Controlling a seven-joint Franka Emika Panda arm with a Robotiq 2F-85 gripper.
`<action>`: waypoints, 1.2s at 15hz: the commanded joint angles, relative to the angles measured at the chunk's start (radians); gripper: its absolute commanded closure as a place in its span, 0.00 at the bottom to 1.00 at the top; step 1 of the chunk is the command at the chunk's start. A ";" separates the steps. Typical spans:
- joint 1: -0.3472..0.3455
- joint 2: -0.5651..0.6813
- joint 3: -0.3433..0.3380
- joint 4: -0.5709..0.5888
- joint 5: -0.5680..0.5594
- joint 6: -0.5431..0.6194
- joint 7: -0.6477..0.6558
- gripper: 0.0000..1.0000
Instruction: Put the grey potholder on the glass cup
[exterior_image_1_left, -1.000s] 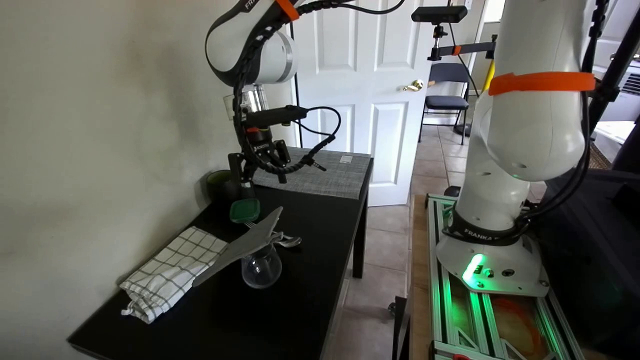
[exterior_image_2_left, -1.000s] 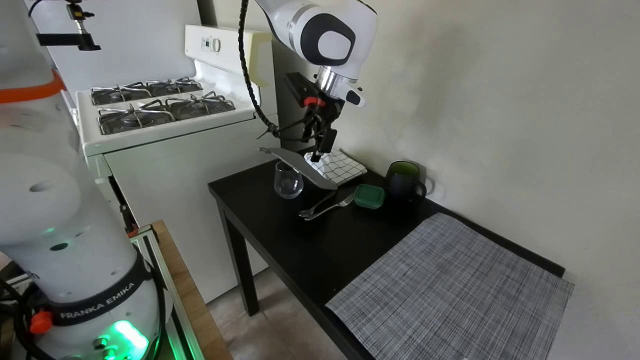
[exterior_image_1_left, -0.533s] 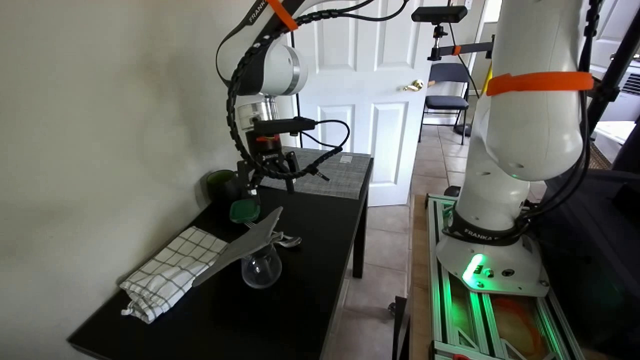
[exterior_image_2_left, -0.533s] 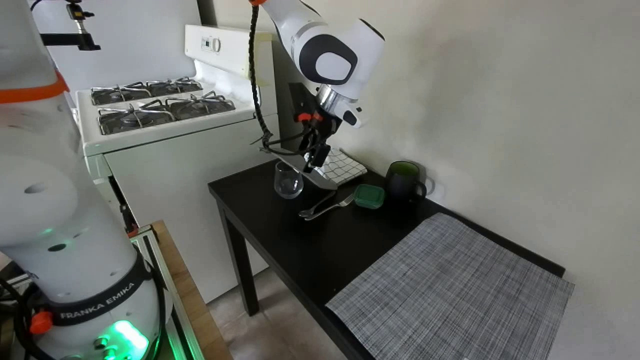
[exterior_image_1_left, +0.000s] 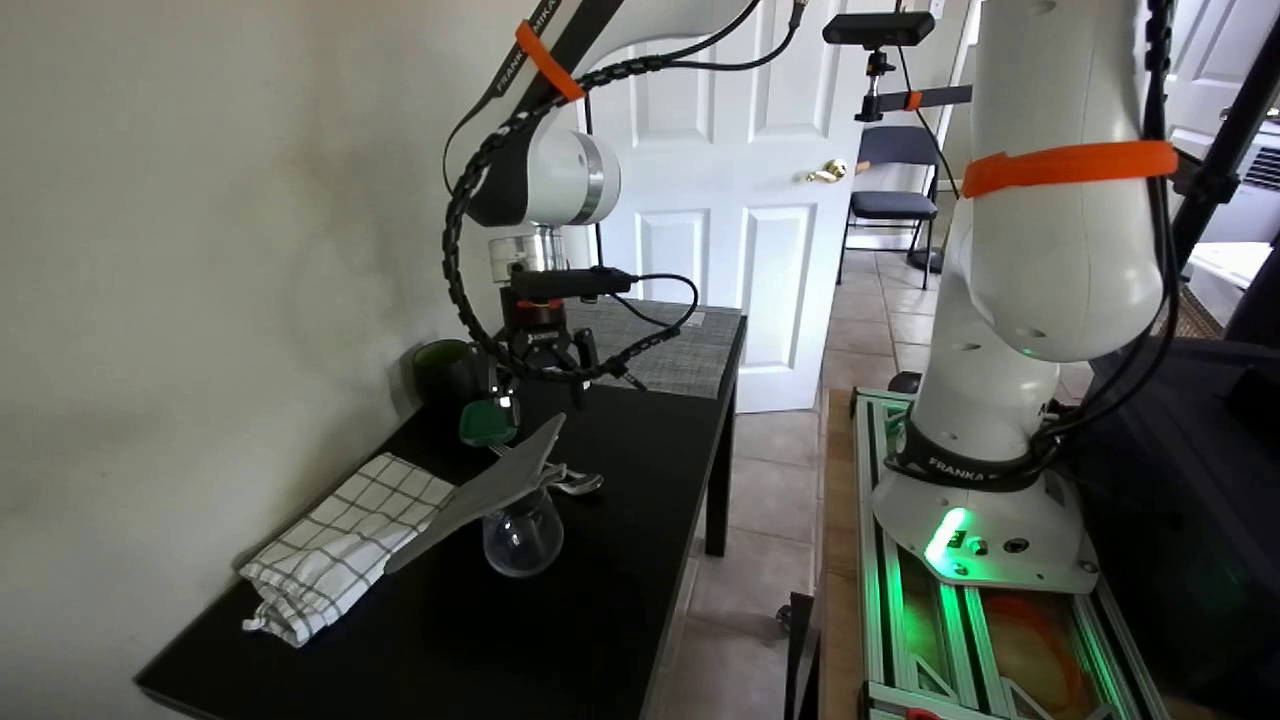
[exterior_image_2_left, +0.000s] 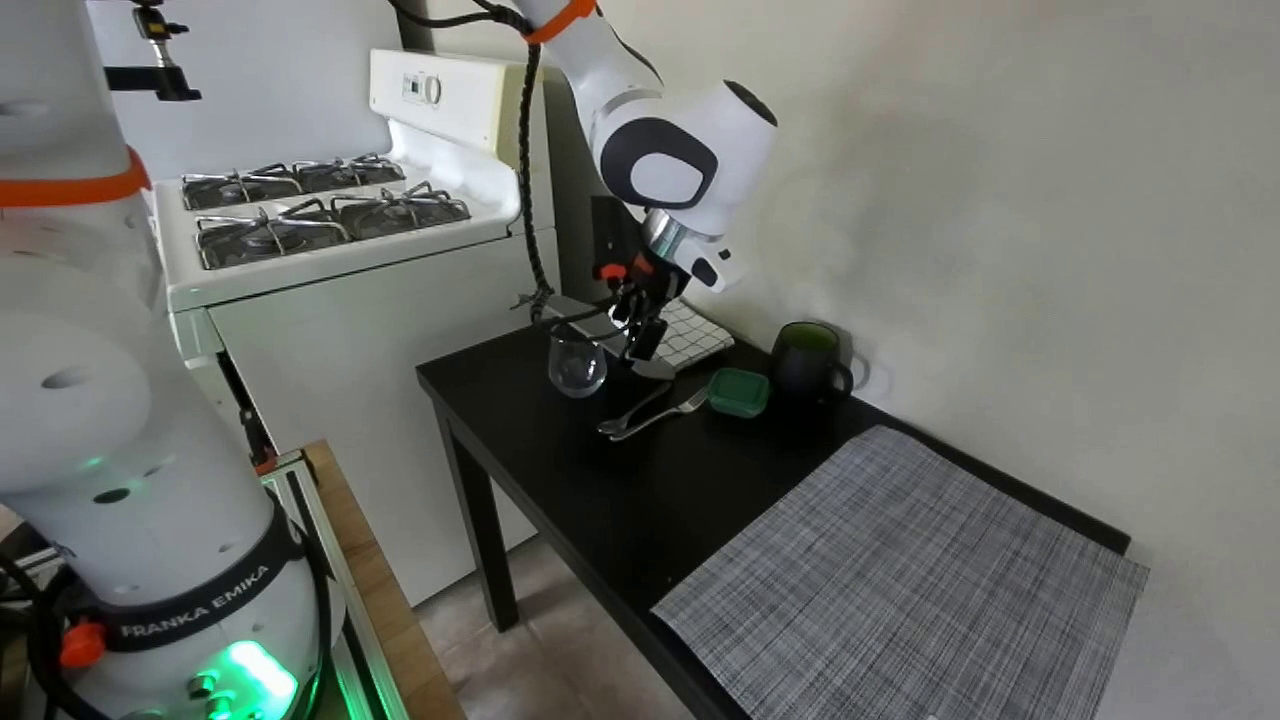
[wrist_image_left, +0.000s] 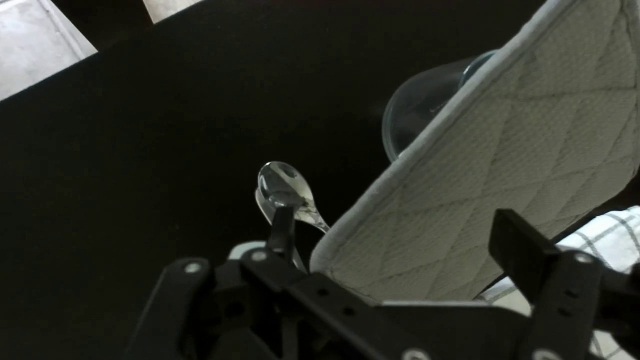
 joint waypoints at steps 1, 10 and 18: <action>-0.007 0.038 0.008 -0.001 0.057 0.036 -0.038 0.28; -0.010 0.020 0.032 -0.014 0.182 0.111 -0.146 0.96; -0.003 -0.053 0.051 -0.032 0.343 0.112 -0.302 0.98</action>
